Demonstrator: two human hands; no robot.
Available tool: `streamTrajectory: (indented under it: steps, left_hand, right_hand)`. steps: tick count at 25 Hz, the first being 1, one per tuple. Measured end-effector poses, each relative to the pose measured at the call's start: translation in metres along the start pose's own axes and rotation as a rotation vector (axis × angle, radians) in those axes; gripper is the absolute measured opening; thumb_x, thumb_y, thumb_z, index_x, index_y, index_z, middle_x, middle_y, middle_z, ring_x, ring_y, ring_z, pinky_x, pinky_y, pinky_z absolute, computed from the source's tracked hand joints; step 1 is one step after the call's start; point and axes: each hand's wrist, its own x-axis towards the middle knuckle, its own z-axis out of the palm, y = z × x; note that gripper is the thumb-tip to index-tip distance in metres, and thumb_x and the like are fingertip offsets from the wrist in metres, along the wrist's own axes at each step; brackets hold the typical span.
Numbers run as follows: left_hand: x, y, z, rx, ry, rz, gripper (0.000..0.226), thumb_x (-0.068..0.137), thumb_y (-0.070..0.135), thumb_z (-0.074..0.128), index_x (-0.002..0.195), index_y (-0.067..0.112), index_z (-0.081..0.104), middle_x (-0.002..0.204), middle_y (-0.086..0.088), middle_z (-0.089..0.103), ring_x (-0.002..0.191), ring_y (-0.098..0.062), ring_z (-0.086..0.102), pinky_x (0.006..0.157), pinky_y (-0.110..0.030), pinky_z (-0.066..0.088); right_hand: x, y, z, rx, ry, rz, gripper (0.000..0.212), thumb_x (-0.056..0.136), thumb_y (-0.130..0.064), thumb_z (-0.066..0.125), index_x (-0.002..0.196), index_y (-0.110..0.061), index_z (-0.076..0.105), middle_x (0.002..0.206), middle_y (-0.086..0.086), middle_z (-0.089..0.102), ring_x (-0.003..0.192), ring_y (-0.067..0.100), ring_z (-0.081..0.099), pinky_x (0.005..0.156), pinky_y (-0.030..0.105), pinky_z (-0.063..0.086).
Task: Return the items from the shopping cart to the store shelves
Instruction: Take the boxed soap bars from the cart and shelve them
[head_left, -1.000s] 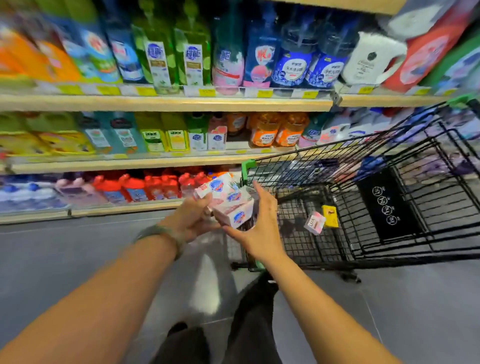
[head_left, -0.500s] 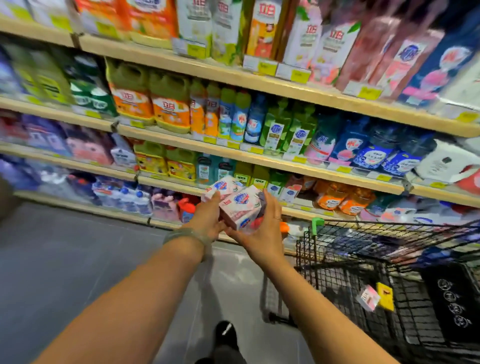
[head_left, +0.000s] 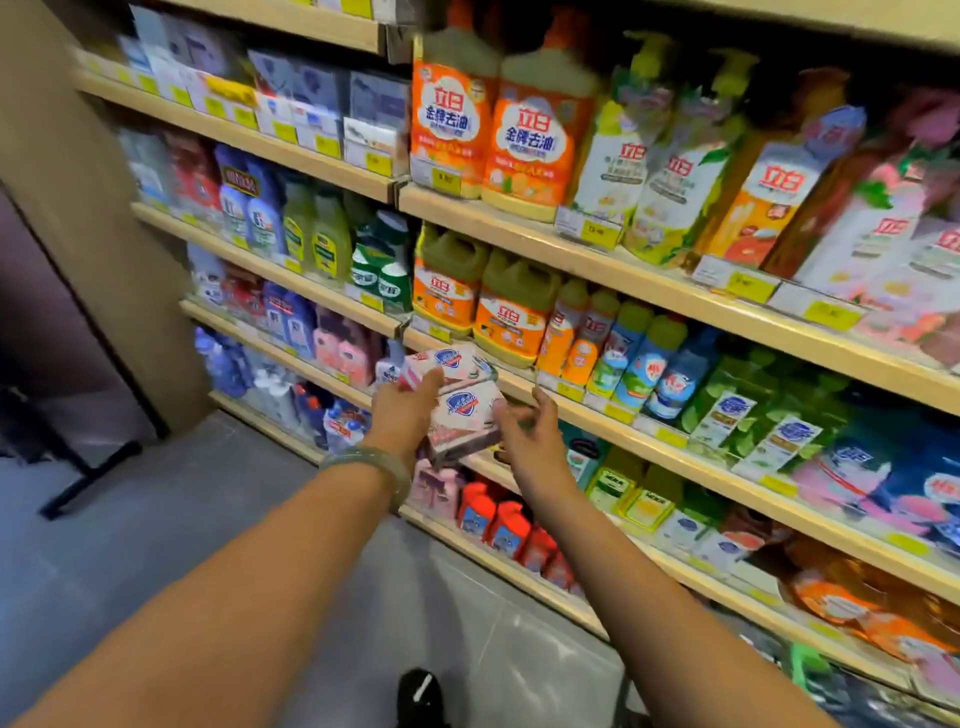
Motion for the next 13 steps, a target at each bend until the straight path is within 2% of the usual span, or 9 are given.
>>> streamTrajectory:
  steps: [2,3,5,8,11,12,13]
  left_hand:
    - [0.025,0.034,-0.009,0.025,-0.07,0.046,0.023,0.089,0.032,0.062,0.088,0.01,0.061,0.099,-0.017,0.07,0.07,-0.017,0.07,0.061,-0.027,0.057]
    - [0.035,0.05,-0.012,0.055,-0.096,0.055,0.023,0.091,0.031,0.061,0.089,0.008,0.06,0.093,-0.014,0.07,0.056,-0.01,0.068,0.048,-0.02,0.052]
    - [0.06,0.084,-0.021,0.101,-0.126,0.067,0.027,0.091,0.03,0.061,0.095,0.003,0.06,0.091,-0.013,0.068,0.049,-0.008,0.064,0.038,-0.015,0.046]
    - [0.098,0.122,-0.041,0.111,-0.214,0.082,0.038,0.091,0.033,0.06,0.106,-0.001,0.063,0.092,-0.015,0.071,0.054,-0.013,0.068,0.044,-0.02,0.051]
    - [0.13,0.145,-0.064,0.092,-0.273,0.095,0.053,0.083,0.045,0.065,0.113,0.001,0.064,0.105,-0.022,0.07,0.078,-0.027,0.071,0.07,-0.039,0.06]
    - [0.138,0.152,-0.07,0.096,-0.28,0.102,0.056,0.08,0.049,0.066,0.11,0.002,0.066,0.108,-0.023,0.07,0.086,-0.032,0.07,0.079,-0.046,0.057]
    - [0.145,0.162,-0.077,0.101,-0.286,0.114,0.053,0.081,0.049,0.065,0.107,0.003,0.067,0.108,-0.022,0.069,0.088,-0.033,0.069,0.081,-0.046,0.056]
  right_hand:
    - [0.043,-0.03,0.002,0.109,-0.085,0.156,0.062,0.09,-0.048,0.056,0.139,-0.017,0.036,0.115,0.004,0.06,0.098,0.021,0.062,0.078,0.041,0.057]
    - [0.06,-0.044,0.001,0.13,-0.17,0.226,0.056,0.088,-0.053,0.055,0.131,-0.019,0.045,0.113,0.005,0.064,0.091,0.02,0.064,0.07,0.038,0.059]
    - [0.089,-0.073,0.004,0.075,-0.351,0.274,0.043,0.087,-0.058,0.053,0.114,-0.025,0.06,0.101,0.002,0.067,0.08,0.016,0.065,0.061,0.032,0.057]
    - [0.127,-0.111,0.03,-0.01,-0.477,0.196,0.028,0.089,-0.05,0.055,0.1,-0.026,0.064,0.089,-0.005,0.071,0.076,0.012,0.066,0.057,0.028,0.055]
    - [0.153,-0.144,0.07,-0.028,-0.504,0.156,0.03,0.09,-0.04,0.06,0.111,-0.021,0.064,0.089,-0.004,0.074,0.073,0.008,0.068,0.055,0.026,0.055]
    - [0.16,-0.152,0.081,-0.032,-0.486,0.158,0.031,0.089,-0.04,0.06,0.112,-0.019,0.064,0.089,-0.002,0.075,0.072,0.008,0.069,0.054,0.025,0.054]
    - [0.167,-0.16,0.092,-0.027,-0.473,0.158,0.031,0.089,-0.041,0.06,0.109,-0.018,0.065,0.088,-0.002,0.075,0.07,0.009,0.069,0.054,0.025,0.053]
